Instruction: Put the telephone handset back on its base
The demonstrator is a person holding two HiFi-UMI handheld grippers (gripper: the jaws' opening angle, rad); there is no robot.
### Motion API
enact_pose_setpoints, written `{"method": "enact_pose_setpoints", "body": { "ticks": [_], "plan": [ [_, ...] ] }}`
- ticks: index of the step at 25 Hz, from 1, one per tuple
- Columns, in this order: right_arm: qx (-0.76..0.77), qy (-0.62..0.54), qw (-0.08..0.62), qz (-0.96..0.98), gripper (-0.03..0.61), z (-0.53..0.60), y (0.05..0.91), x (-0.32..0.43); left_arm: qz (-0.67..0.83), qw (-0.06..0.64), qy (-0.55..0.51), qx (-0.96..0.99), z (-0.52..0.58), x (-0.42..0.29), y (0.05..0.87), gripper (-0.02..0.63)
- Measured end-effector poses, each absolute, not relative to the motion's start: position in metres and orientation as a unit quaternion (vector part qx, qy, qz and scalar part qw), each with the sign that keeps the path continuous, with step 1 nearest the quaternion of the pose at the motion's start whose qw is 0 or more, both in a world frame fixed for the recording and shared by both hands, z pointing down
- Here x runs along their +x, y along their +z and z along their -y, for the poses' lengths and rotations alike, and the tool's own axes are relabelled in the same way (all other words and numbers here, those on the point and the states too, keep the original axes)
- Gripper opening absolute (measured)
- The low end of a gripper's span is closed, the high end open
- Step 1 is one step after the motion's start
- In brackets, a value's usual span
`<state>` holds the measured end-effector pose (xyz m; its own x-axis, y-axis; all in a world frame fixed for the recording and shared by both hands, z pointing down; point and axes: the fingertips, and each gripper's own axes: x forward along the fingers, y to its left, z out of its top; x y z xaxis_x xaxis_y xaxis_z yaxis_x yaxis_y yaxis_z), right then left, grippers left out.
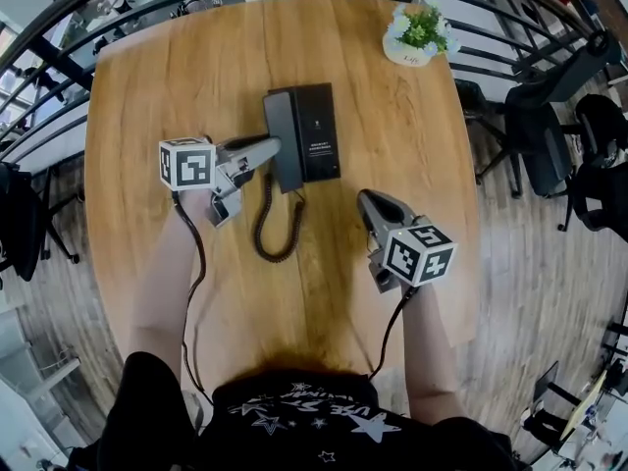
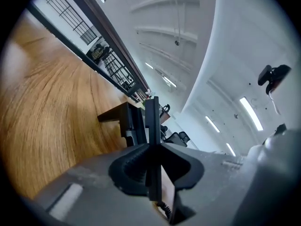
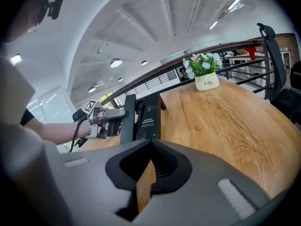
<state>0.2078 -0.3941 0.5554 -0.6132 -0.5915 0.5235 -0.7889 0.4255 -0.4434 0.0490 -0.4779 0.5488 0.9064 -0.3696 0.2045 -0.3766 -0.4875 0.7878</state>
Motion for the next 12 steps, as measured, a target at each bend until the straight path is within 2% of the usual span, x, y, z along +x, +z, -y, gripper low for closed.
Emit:
{"method": "enact_pose_setpoints", "body": {
  "ticks": [12],
  "plan": [
    [0.405, 0.352, 0.138, 0.832, 0.0, 0.4, 0.564, 0.194, 0.214, 0.479, 0.038, 0.85, 0.497, 0.055, 0.563, 0.086]
  ]
}}
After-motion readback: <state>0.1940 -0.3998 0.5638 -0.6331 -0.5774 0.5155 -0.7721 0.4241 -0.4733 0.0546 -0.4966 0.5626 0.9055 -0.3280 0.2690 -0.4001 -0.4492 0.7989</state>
